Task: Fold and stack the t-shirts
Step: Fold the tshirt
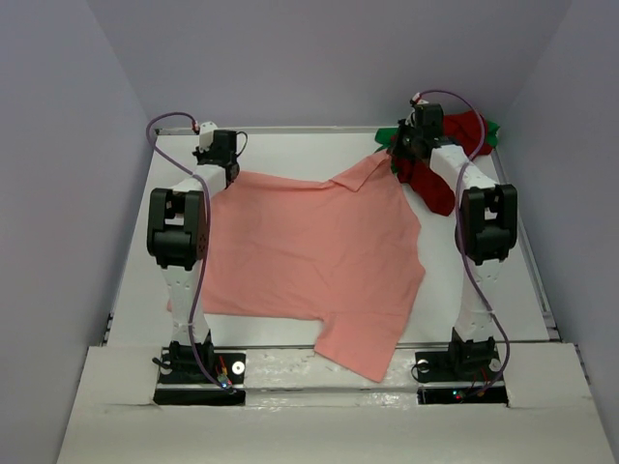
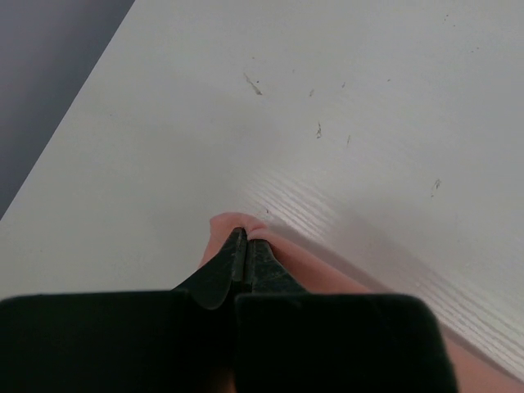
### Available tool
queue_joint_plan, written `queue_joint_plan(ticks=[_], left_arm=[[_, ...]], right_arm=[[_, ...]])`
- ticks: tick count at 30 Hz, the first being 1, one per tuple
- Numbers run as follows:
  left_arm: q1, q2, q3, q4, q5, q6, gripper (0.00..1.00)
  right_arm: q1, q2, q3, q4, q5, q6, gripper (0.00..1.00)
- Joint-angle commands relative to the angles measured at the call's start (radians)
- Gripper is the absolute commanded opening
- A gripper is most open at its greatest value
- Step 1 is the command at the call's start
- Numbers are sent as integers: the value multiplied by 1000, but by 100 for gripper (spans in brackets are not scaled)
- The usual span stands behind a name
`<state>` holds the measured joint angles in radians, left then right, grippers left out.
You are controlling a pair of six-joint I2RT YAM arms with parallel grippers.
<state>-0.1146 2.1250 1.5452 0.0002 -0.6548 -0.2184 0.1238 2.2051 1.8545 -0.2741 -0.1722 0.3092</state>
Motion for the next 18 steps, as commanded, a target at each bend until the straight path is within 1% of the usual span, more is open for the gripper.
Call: queue_joint_plan(ticks=[1, 18], left_arm=[[13, -85, -14, 3, -16, -1, 0], [15, -148, -65, 7, -3, -22, 0]], right_arm=[[-7, -133, -57, 84, 11, -32, 0], [-7, -271, -159, 92, -21, -16, 0]])
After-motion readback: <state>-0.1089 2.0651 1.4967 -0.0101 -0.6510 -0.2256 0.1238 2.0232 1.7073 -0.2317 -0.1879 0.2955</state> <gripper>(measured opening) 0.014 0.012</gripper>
